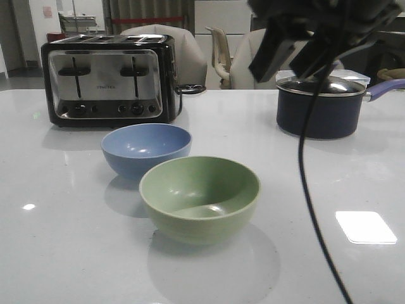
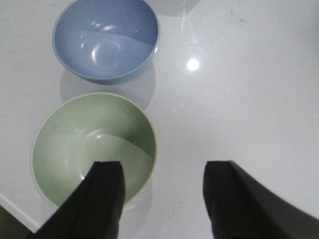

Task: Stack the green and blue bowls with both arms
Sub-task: 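Release the green bowl and lift the right gripper away, then lower the left gripper onto the rim of the light blue bowl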

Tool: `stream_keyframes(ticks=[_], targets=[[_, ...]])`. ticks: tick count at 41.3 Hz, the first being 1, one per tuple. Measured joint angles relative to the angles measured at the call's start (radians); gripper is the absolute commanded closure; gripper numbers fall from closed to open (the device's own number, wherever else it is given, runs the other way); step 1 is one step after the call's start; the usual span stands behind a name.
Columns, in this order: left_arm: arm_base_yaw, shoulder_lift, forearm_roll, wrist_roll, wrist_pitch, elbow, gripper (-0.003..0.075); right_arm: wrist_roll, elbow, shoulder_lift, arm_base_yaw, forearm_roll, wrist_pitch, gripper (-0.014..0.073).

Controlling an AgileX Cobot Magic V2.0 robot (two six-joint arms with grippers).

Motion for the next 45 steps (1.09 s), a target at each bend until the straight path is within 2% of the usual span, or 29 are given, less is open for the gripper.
stream_keyframes(ticks=[7, 10, 14, 16, 17, 19, 21, 26, 31, 45], targets=[[0.000, 0.000, -0.002, 0.000, 0.000, 0.000, 0.0613, 0.000, 0.079, -0.146, 0.000, -0.018, 0.046, 0.0120], [0.000, 0.000, -0.002, 0.000, 0.000, 0.000, 0.0573, 0.001, 0.122, -0.199, 0.000, -0.021, 0.058, 0.0120], [0.000, 0.014, -0.002, 0.000, -0.006, 0.000, 0.0389, 0.001, 0.175, -0.263, 0.000, -0.023, 0.064, 0.0120], [0.000, 0.024, -0.002, 0.000, -0.009, 0.000, 0.0255, 0.001, 0.193, -0.285, 0.000, -0.023, 0.067, 0.0120], [0.000, 0.033, -0.002, 0.006, -0.013, 0.000, 0.0213, 0.001, 0.202, -0.298, 0.000, -0.023, 0.069, 0.0120], [0.000, 0.052, -0.002, 0.019, -0.018, 0.000, 0.0141, 0.004, 0.211, -0.314, 0.000, -0.023, 0.080, 0.0120], [0.000, 0.079, -0.006, 0.026, -0.018, -0.002, 0.0110, 0.004, 0.214, -0.323, 0.000, -0.023, 0.085, 0.0120], [-0.019, 0.178, -0.037, 0.068, -0.011, -0.042, 0.0115, 0.004, 0.214, -0.330, 0.000, -0.023, 0.087, 0.0120], [-0.086, 0.316, -0.061, 0.110, -0.011, -0.110, 0.0115, 0.004, 0.214, -0.330, 0.000, -0.023, 0.087, 0.0120], [-0.248, 0.851, -0.070, 0.124, -0.011, -0.371, 0.0115, 0.004, 0.215, -0.330, 0.000, -0.023, 0.087, 0.0120]])
